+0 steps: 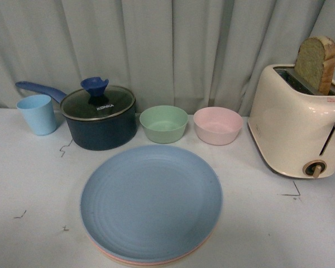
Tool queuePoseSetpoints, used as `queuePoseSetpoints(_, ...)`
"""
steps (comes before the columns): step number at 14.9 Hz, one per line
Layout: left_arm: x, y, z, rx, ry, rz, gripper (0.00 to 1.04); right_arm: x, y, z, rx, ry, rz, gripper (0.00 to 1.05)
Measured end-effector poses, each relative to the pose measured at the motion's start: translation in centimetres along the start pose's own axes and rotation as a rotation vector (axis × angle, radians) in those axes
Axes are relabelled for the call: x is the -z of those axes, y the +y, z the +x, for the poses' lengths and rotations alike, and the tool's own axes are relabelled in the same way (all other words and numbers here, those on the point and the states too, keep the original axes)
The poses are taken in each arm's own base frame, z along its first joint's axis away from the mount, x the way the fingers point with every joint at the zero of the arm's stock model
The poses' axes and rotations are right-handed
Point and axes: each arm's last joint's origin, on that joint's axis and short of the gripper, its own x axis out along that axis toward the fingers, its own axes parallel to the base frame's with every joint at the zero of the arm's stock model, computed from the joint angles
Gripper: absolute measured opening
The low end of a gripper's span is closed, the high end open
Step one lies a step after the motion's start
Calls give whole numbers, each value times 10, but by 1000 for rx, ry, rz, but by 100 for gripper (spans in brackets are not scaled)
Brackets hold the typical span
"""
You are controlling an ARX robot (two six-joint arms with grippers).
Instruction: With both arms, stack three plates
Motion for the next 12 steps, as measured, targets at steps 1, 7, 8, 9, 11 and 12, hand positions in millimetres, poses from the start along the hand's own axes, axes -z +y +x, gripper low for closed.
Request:
queuePoseSetpoints(1,0,0,0,0,0,0,98,-2,-4,-18,12,-7,-87,54)
queuePoseSetpoints(7,0,0,0,0,0,0,98,21,-25,-86,-5,-42,-201,2)
queuePoseSetpoints(8,0,0,0,0,0,0,98,25,-25,-90,-7,-44,-201,2)
queuePoseSetpoints(9,0,0,0,0,0,0,98,27,-26,-94,-8,-57,-201,2)
queuePoseSetpoints(11,0,0,0,0,0,0,98,34,-27,-101,-8,-52,-201,2)
queuePoseSetpoints(12,0,0,0,0,0,0,98,37,-28,-104,-7,-48,-201,2)
